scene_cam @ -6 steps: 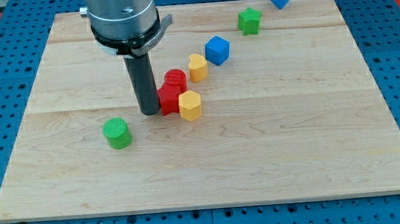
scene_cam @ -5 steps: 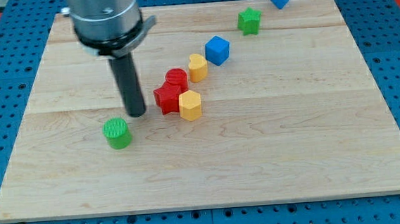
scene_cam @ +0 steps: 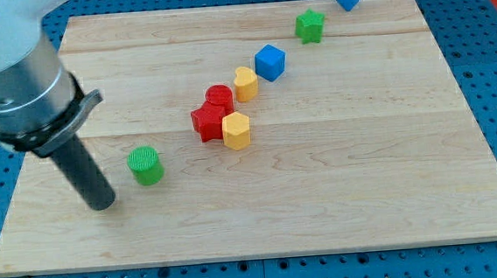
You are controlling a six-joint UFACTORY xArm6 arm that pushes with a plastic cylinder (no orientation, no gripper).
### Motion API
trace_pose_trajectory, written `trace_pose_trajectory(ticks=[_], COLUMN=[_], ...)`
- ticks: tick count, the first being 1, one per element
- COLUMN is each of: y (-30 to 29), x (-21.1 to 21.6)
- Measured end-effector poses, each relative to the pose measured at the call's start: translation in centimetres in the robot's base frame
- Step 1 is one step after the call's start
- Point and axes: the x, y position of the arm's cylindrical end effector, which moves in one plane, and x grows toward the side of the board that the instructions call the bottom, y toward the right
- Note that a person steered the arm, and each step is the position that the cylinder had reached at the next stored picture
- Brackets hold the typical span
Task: Move green circle closer to the red star
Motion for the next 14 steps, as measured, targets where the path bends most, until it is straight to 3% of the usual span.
trace_pose_trajectory(ticks=[2,4,5,6,8,10,14], y=[-0.3,-1.3,3.1,6.8,1.4,6.4,6.7], x=[-5.1,-3.0,-1.6,-1.7,-3.3,-3.0,-5.3])
